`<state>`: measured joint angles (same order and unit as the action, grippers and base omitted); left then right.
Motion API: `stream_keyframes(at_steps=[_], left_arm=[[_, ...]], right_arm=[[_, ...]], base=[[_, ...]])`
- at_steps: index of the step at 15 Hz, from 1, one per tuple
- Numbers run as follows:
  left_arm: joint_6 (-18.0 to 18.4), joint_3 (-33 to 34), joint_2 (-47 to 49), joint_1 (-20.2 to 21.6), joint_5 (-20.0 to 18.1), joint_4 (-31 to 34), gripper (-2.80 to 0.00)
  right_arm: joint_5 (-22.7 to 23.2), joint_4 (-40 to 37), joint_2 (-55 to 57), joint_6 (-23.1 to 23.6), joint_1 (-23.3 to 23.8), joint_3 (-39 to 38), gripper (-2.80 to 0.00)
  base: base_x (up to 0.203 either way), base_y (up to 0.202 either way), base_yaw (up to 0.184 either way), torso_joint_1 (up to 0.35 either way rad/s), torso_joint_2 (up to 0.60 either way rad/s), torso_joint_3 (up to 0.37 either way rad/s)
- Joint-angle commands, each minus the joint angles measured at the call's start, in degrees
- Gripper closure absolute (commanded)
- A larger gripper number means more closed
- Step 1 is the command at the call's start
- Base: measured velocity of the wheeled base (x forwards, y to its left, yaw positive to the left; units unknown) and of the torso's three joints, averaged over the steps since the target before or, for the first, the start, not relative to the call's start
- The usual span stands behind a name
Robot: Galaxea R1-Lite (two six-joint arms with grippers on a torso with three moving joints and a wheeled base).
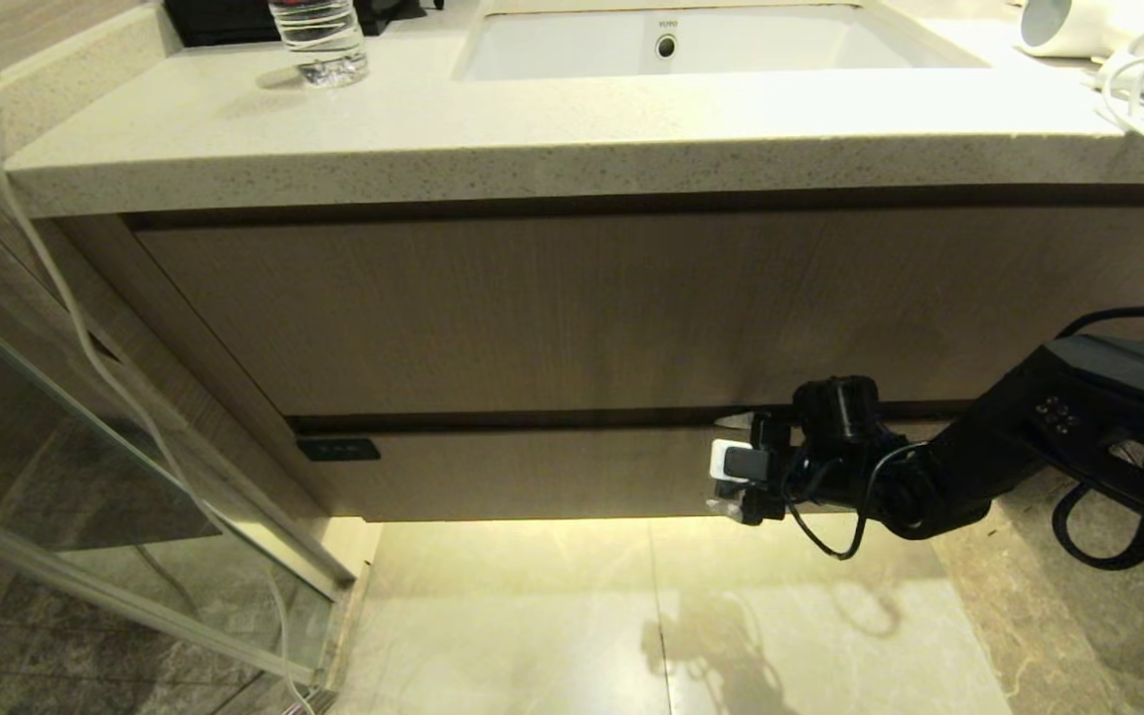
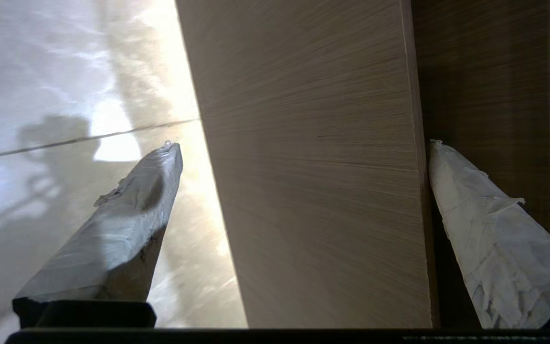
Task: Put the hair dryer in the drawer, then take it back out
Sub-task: Pull open the drawer
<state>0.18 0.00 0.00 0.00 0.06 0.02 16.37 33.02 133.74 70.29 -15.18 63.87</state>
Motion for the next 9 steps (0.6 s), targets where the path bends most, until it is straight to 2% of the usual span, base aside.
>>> stream_keyframes(at_steps=[1,5,9], left_arm=[[0.0,0.0,0.0,0.0,0.0,0.0,0.0],[0.0,0.0,0.0,0.0,0.0,0.0,0.0],[0.0,0.0,0.0,0.0,0.0,0.0,0.0]], right_arm=[[-0.1,-2.7,-0.8,0.3,0.0,0.0,-2.8],[-0.3,-6.0,-2.9,0.3,0.1,-0.4,-2.8],[-0.3,-15.5,-12.4,1.4,0.3,-2.0,-2.8]], base=[[0.0,0.0,0.0,0.0,0.0,0.0],[0.0,0.0,0.0,0.0,0.0,0.0],[0.0,0.0,0.0,0.0,0.0,0.0]])
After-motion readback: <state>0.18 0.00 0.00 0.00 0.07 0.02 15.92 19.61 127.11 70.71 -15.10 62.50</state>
